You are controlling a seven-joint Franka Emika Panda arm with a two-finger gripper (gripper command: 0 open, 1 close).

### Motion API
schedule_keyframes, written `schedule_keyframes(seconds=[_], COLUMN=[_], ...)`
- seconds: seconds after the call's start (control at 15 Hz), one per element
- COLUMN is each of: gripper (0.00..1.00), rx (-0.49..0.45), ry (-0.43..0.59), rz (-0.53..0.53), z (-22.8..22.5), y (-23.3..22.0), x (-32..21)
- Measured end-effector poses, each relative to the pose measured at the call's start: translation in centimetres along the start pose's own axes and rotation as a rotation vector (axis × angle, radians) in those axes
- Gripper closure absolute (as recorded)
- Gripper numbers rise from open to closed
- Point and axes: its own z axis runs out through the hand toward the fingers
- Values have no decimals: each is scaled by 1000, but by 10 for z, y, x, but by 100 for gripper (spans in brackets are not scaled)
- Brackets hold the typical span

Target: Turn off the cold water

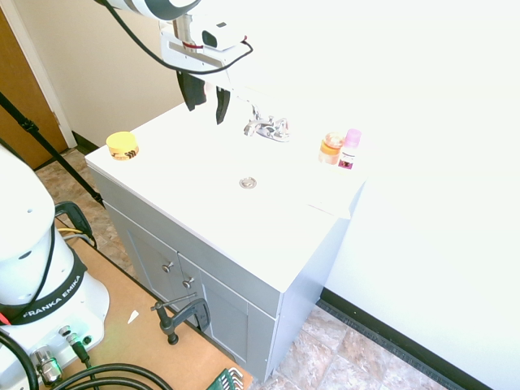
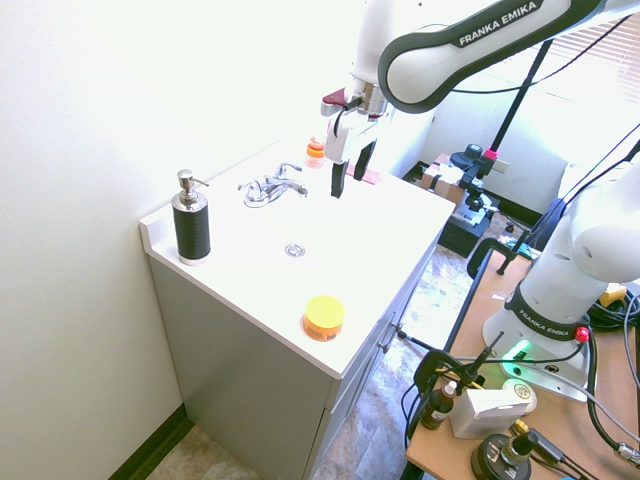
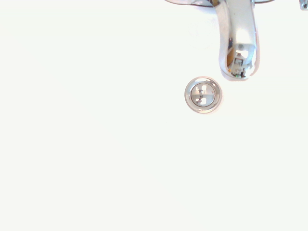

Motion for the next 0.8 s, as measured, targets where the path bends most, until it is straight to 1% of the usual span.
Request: schedule_keyframes(seconds=[0.13,0.33,0.53,0.8], gripper=[0,0,0,0], rx=[1,24,46,33], ry=[-1,30,100,151], rz=[6,58,129,188], z=[1,2,10,47], y=[1,1,-7,-29], x=[1,21,66,120])
